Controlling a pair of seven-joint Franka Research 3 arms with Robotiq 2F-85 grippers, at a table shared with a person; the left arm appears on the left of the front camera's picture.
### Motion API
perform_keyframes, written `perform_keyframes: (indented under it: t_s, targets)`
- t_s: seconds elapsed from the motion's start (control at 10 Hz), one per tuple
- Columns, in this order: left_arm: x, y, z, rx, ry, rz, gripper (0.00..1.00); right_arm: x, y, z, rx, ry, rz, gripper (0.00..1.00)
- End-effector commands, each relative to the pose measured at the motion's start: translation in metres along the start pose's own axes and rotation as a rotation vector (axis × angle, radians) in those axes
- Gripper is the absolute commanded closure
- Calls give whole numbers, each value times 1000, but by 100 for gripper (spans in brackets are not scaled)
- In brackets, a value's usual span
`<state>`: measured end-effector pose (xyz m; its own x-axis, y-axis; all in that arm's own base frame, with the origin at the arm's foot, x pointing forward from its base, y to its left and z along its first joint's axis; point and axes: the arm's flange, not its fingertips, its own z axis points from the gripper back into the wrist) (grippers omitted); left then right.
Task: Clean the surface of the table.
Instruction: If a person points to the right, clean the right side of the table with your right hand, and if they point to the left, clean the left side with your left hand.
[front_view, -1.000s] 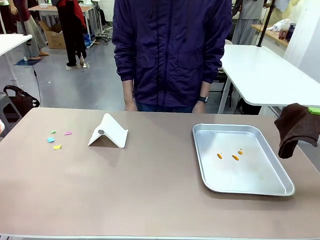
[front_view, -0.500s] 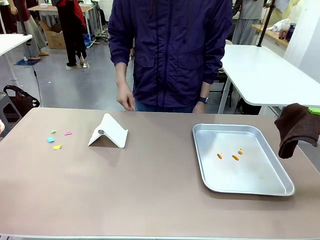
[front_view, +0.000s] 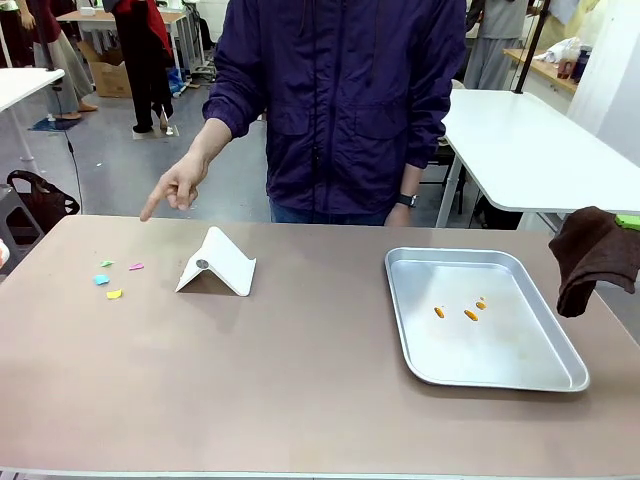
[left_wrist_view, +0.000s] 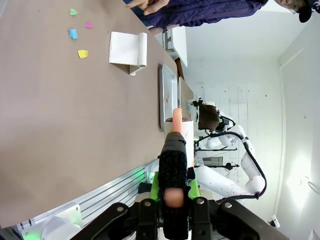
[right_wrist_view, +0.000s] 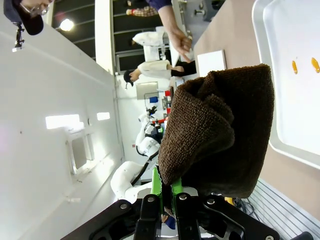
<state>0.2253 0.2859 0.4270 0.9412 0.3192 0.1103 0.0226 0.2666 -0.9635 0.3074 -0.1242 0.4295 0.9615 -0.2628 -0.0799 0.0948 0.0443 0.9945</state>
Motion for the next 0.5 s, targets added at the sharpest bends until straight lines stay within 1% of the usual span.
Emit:
perform_keyframes:
  t_s: [0.0,0.4]
  targets:
    - [-5,-2,3,-9,11,-16,100,-2,5,2,9,2,-18,100]
    - [-5,-2,3,-9,11,-16,100,-2,5,2,9,2,-18,100]
